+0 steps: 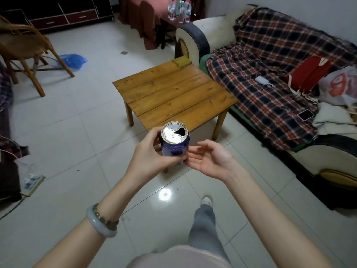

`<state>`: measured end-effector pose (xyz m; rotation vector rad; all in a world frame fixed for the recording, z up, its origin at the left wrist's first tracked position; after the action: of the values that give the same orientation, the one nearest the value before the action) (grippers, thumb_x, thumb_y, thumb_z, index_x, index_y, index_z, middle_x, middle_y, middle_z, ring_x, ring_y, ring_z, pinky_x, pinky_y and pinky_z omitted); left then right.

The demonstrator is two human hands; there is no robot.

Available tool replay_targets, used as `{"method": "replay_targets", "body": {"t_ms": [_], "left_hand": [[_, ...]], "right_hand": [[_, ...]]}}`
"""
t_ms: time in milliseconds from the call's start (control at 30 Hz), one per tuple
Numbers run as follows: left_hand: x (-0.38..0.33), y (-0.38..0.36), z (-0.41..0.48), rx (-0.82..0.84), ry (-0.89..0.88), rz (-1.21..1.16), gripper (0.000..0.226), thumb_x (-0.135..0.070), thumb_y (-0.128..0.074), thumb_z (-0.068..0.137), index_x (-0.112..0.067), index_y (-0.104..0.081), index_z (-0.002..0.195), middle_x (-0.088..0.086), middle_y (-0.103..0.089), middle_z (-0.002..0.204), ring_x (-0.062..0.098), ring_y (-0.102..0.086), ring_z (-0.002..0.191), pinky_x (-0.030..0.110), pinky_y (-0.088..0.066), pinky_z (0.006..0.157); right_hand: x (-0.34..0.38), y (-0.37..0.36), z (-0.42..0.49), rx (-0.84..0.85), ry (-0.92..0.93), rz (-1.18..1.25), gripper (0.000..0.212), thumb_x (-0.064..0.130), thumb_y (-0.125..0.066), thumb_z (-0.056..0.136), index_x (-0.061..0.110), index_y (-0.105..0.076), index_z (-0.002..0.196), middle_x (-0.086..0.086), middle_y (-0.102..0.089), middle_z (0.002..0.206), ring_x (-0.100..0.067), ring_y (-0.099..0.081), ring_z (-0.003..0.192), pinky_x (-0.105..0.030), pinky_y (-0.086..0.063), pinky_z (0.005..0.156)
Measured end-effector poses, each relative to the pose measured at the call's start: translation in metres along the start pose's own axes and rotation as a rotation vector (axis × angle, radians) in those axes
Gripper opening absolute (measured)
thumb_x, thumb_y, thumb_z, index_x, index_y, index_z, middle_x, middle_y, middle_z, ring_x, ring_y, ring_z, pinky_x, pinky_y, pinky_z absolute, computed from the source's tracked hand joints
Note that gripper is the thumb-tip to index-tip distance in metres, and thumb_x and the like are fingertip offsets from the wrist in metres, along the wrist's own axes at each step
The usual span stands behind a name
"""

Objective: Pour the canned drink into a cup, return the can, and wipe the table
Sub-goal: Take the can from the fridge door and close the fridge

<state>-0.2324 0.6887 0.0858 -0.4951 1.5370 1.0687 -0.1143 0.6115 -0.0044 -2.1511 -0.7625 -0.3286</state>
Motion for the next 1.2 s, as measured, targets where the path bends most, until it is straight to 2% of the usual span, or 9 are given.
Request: {"method": "replay_targets", "body": {"t_ms": [200,400,533,633,767,933,1100,1200], "left_hand": [[-0.002,-0.058,0.095,-0.089,0.039,0.003,0.076,-0.031,-0.092,0.050,-0.028,-0.055,0.116,-0.019,-0.063,0.109,0.001,-0.058,0.102,0.024,-0.050,0.083],[-0.009,-0.103,0.168,-0.194,0.082,0.012,0.076,-0.029,-0.093,0.049,-0.031,-0.055,0.115,-0.020,-0.063,0.109,-0.001,-0.058,0.101,0.026,-0.050,0.088],[-0.008,-0.120,0.205,-0.232,0.118,0.042,0.076,-0.034,-0.092,0.048,-0.034,-0.054,0.114,-0.024,-0.062,0.109,-0.001,-0.057,0.102,0.029,-0.050,0.088],[-0.006,-0.127,0.233,-0.251,0.141,0.063,0.077,-0.033,-0.092,0.049,-0.033,-0.053,0.115,-0.023,-0.060,0.110,-0.003,-0.056,0.102,0.026,-0.049,0.088],[0.002,-0.133,0.270,-0.261,0.155,0.070,0.078,-0.033,-0.092,0.050,-0.028,-0.054,0.117,-0.019,-0.061,0.111,-0.003,-0.056,0.102,0.021,-0.047,0.087],[0.013,-0.129,0.324,-0.292,0.157,0.056,0.071,-0.029,-0.091,0.052,-0.034,-0.052,0.111,-0.026,-0.060,0.105,-0.012,-0.053,0.099,0.007,-0.041,0.082],[0.036,-0.115,0.385,-0.331,0.202,0.038,0.074,-0.031,-0.090,0.053,-0.029,-0.054,0.117,-0.023,-0.060,0.109,-0.011,-0.052,0.103,0.008,-0.040,0.084],[0.048,-0.103,0.422,-0.356,0.224,0.026,0.072,-0.029,-0.091,0.052,-0.029,-0.053,0.114,-0.024,-0.059,0.106,-0.015,-0.051,0.100,0.003,-0.038,0.079]], "right_hand": [[0.106,0.045,0.043,-0.013,-0.064,-0.068,0.039,0.013,-0.043,0.090,-0.014,-0.054,0.115,-0.032,-0.059,0.117,-0.040,-0.058,0.111,-0.044,-0.054,0.084],[0.193,0.076,0.080,-0.002,-0.115,-0.165,0.035,0.012,-0.042,0.091,-0.014,-0.055,0.111,-0.032,-0.060,0.114,-0.039,-0.060,0.107,-0.040,-0.055,0.083],[0.231,0.087,0.105,0.001,-0.150,-0.192,0.031,0.012,-0.042,0.091,-0.012,-0.057,0.104,-0.029,-0.060,0.110,-0.037,-0.059,0.105,-0.039,-0.054,0.082],[0.255,0.090,0.124,0.017,-0.168,-0.201,0.031,0.012,-0.041,0.091,-0.012,-0.057,0.102,-0.029,-0.060,0.110,-0.038,-0.057,0.109,-0.042,-0.049,0.091],[0.283,0.091,0.153,0.035,-0.185,-0.254,0.032,0.012,-0.042,0.092,-0.012,-0.055,0.109,-0.030,-0.060,0.114,-0.037,-0.058,0.109,-0.042,-0.048,0.093],[0.323,0.084,0.201,0.038,-0.192,-0.287,0.031,0.013,-0.042,0.093,-0.011,-0.055,0.108,-0.031,-0.057,0.119,-0.039,-0.053,0.117,-0.044,-0.043,0.102],[0.366,0.067,0.259,0.038,-0.220,-0.374,0.028,0.013,-0.042,0.094,-0.009,-0.057,0.102,-0.029,-0.061,0.109,-0.036,-0.059,0.107,-0.042,-0.048,0.092],[0.390,0.052,0.298,0.025,-0.249,-0.420,0.028,0.014,-0.041,0.094,-0.008,-0.057,0.099,-0.026,-0.062,0.102,-0.034,-0.061,0.097,-0.040,-0.050,0.087]]}}
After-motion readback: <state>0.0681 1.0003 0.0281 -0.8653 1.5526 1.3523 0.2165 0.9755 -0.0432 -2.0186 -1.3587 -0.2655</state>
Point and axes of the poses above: each hand's wrist, its own z-axis towards the middle knuckle, its own y-axis out of the back of the hand, x = y × z, the point moved 10 cm from there along z, towards the middle knuckle
